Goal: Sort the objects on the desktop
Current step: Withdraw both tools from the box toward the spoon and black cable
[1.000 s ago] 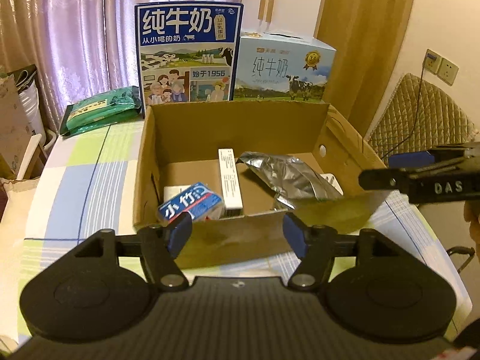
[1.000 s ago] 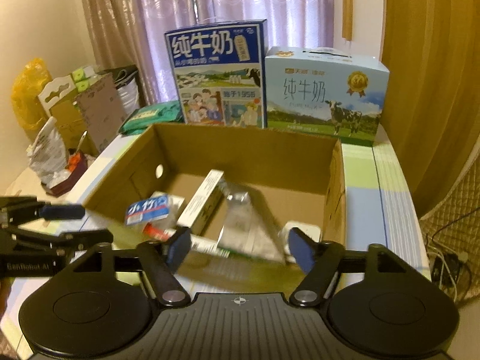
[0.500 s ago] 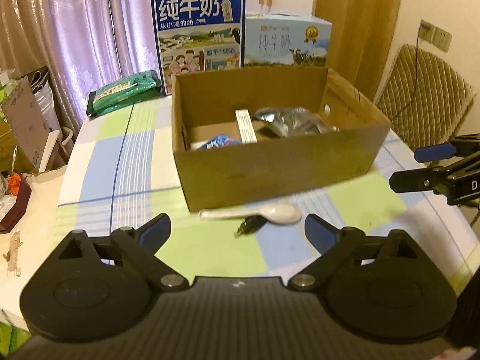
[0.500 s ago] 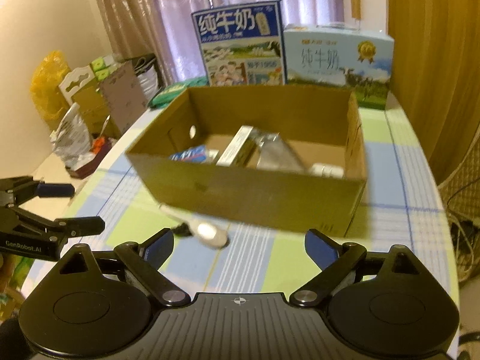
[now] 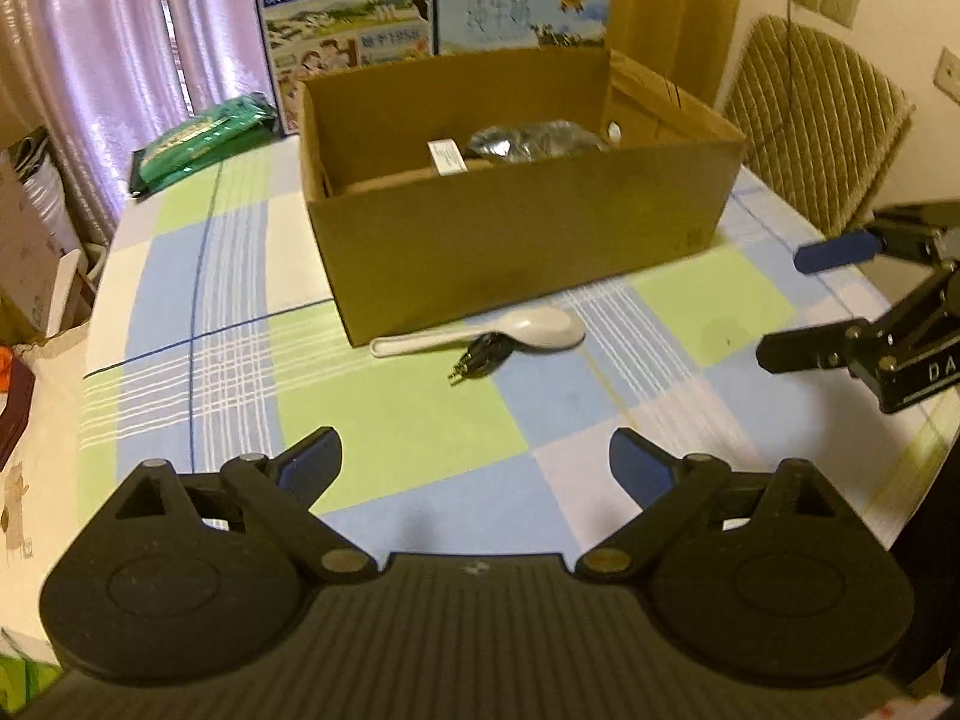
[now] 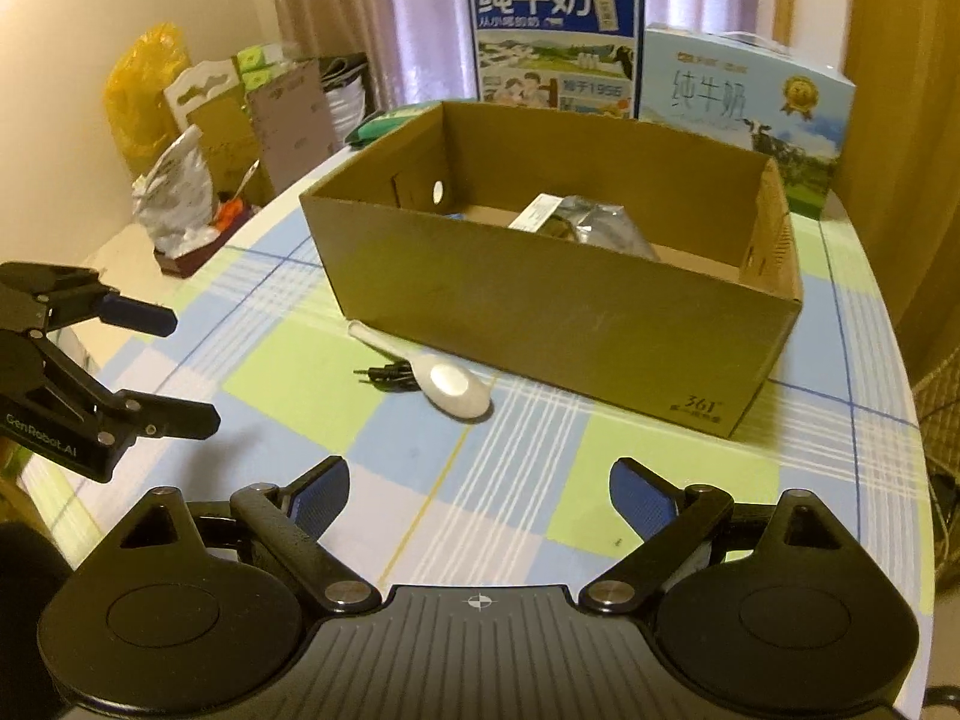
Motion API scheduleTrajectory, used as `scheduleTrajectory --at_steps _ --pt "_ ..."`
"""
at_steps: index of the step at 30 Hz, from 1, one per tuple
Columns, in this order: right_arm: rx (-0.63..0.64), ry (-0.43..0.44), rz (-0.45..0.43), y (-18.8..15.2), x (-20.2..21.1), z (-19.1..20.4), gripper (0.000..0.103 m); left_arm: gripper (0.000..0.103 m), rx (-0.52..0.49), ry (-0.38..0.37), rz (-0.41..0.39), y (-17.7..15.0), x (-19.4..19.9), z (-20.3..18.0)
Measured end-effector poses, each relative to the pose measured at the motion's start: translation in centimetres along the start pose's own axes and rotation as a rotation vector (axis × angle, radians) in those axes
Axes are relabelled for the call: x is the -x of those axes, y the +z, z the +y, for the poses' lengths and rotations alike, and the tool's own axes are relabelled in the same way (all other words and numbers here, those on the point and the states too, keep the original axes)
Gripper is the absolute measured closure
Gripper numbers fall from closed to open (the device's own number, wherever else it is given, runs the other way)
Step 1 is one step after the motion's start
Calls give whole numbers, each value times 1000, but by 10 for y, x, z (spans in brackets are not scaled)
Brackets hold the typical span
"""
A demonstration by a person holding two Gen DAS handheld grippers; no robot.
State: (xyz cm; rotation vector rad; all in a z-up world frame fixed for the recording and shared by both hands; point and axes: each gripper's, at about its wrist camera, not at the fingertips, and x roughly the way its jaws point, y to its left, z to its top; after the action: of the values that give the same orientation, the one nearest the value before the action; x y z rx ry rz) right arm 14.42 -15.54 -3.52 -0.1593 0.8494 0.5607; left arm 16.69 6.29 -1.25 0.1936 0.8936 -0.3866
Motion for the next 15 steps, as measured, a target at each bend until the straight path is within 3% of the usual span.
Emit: scheduleTrajectory --at_steps 7,15 --pt "108 17 11 -2 -28 3 14 11 -96 -45 9 -1 -27 2" --pt "251 63 35 1 -73 -2 28 29 -204 -107 33 3 -72 7"
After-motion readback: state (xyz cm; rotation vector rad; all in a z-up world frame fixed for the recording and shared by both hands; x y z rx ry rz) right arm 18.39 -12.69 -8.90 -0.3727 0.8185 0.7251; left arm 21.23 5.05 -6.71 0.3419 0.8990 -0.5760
